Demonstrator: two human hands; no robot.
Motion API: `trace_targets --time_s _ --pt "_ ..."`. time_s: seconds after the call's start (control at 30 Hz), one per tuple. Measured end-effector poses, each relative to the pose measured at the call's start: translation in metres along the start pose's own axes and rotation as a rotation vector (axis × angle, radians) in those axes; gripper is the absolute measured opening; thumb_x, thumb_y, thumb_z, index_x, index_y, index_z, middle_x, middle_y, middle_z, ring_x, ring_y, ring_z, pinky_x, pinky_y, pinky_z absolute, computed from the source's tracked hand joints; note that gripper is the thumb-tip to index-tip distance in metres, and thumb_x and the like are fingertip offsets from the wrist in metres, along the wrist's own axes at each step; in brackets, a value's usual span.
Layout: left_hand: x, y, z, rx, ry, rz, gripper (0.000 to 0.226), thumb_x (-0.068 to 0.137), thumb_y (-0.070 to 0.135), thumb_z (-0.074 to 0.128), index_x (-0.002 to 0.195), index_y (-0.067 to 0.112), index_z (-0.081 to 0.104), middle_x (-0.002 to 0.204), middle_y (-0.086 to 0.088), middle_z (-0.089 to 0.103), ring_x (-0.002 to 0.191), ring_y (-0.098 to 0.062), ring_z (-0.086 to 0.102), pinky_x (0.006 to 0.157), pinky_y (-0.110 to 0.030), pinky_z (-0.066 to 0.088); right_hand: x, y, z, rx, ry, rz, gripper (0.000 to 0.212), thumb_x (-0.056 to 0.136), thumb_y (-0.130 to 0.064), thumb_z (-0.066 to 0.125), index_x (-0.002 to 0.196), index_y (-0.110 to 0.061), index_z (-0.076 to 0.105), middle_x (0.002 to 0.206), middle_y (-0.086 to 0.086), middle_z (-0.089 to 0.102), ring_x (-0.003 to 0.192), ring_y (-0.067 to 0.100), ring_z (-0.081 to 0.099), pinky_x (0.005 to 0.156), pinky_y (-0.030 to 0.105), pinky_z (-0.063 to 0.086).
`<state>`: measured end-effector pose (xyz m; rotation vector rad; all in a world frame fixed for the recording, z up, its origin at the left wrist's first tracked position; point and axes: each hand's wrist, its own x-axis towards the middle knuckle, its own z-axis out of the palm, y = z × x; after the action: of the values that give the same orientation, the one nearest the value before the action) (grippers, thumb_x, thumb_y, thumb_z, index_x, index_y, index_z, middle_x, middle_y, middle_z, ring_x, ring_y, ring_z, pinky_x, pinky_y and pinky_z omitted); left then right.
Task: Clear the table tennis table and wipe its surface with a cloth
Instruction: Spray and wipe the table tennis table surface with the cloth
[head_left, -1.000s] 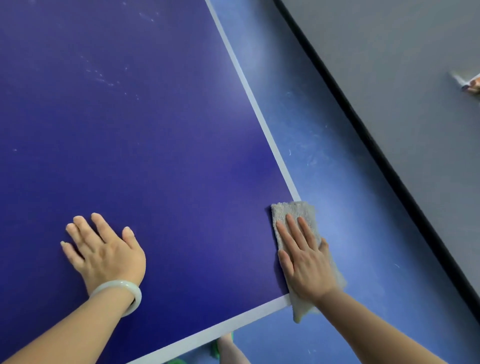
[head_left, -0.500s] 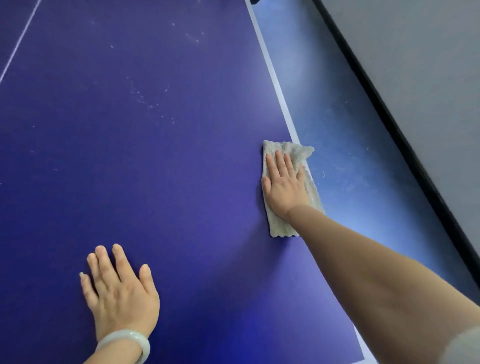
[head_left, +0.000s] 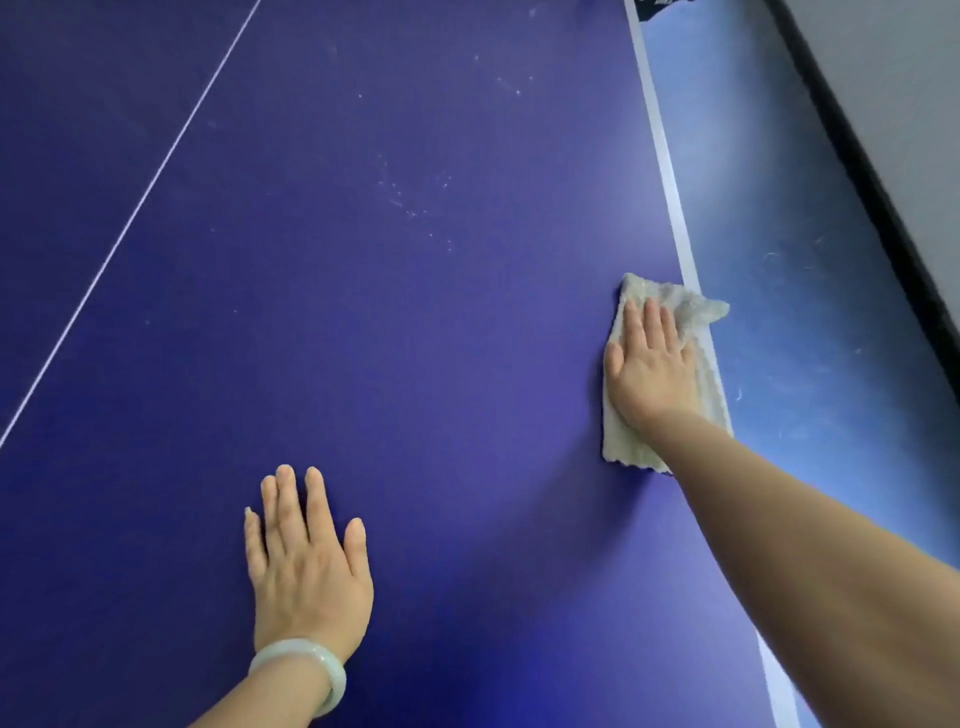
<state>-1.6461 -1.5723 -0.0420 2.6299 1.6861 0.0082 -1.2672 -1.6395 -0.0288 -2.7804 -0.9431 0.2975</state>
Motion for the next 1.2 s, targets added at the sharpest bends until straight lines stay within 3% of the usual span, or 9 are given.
trace_targets --time_s 0.2,0.3,0.37,0.43,0.6,0.73,0.97,1.07,1.2 --pt "0.001 0.001 -0.002 0.031 -0.021 -0.017 0.07 0.097 0.044 0.014 0.152 0.003 0.029 0.16 -0.018 0.021 0.15 -0.031 0.017 0.121 -0.05 0.014 -0.045 -0.069 0.027 -0.049 -0.13 -0.572 0.059 0.103 -0.045 0.021 0.158 -0.031 0.004 0.165 -0.01 -0.005 0.151 0.009 -0.01 0.123 0.04 -0.003" --pt "0.0 0.001 -0.003 0.03 -0.028 -0.02 0.069 0.097 0.044 0.015 0.152 0.003 0.028 0.16 -0.018 0.022 0.15 -0.031 0.018 0.121 -0.051 0.015 -0.035 -0.026 0.019 -0.022 -0.032 -0.3 0.06 0.101 -0.046 0.017 0.158 -0.029 0.009 0.165 -0.008 0.003 0.152 0.011 -0.002 0.123 0.045 0.01" --pt "0.0 0.002 -0.004 0.023 -0.031 -0.015 0.069 0.097 0.043 0.016 0.152 0.003 0.029 0.16 -0.019 0.022 0.149 -0.032 0.019 0.12 -0.052 0.017 -0.047 -0.007 0.015 0.028 0.004 -0.003 0.059 0.102 -0.043 0.016 0.158 -0.029 0.004 0.166 -0.007 0.0 0.152 0.012 -0.004 0.123 0.046 0.007" --pt "0.0 0.003 -0.006 0.02 -0.033 -0.021 0.069 0.097 0.043 0.017 0.151 0.002 0.03 0.159 -0.02 0.023 0.149 -0.033 0.02 0.119 -0.053 0.019 -0.074 -0.023 0.017 0.048 0.031 0.115 0.059 0.102 -0.041 0.016 0.158 -0.028 0.0 0.166 -0.005 -0.003 0.152 0.014 -0.006 0.123 0.048 0.004" --pt "0.002 0.003 -0.009 0.003 -0.064 -0.013 0.069 0.097 0.042 0.017 0.15 0.0 0.032 0.158 -0.021 0.025 0.148 -0.035 0.023 0.118 -0.055 0.022 -0.093 -0.12 0.044 -0.008 -0.05 -0.235 0.063 0.098 -0.045 0.005 0.158 -0.026 -0.002 0.165 -0.004 -0.007 0.152 0.015 -0.01 0.123 0.046 0.001" --pt "0.003 0.003 -0.01 -0.004 -0.082 -0.01 0.068 0.098 0.042 0.018 0.15 0.001 0.032 0.159 -0.021 0.024 0.149 -0.034 0.021 0.118 -0.055 0.023 -0.043 -0.147 0.039 -0.076 -0.185 -0.548 0.058 0.105 -0.043 0.019 0.158 -0.03 0.0 0.165 -0.008 -0.009 0.151 0.013 -0.012 0.123 0.046 0.0" --pt "0.002 0.001 -0.011 -0.062 -0.104 -0.01 0.068 0.098 0.042 0.02 0.151 0.001 0.03 0.159 -0.022 0.021 0.149 -0.035 0.019 0.118 -0.056 0.023 -0.098 -0.089 0.035 0.005 -0.043 -0.039 0.059 0.102 -0.043 0.018 0.158 -0.032 0.002 0.166 -0.006 -0.003 0.152 0.012 -0.008 0.123 0.047 0.001" --pt "0.001 0.0 -0.011 -0.091 -0.123 0.001 0.068 0.097 0.041 0.02 0.151 0.001 0.029 0.159 -0.023 0.021 0.149 -0.036 0.018 0.117 -0.057 0.023 -0.144 -0.127 0.05 -0.034 -0.061 -0.232 0.058 0.101 -0.044 0.012 0.157 -0.034 0.002 0.164 -0.01 -0.005 0.151 0.01 -0.01 0.121 0.041 -0.002" --pt "0.002 0.0 -0.013 -0.113 -0.128 0.006 0.067 0.098 0.041 0.021 0.151 0.0 0.028 0.16 -0.023 0.019 0.15 -0.036 0.016 0.118 -0.056 0.021 -0.105 -0.175 0.059 -0.039 -0.127 -0.539 0.061 0.098 -0.049 0.007 0.157 -0.034 0.008 0.164 -0.011 -0.003 0.151 0.01 -0.008 0.123 0.044 0.0"
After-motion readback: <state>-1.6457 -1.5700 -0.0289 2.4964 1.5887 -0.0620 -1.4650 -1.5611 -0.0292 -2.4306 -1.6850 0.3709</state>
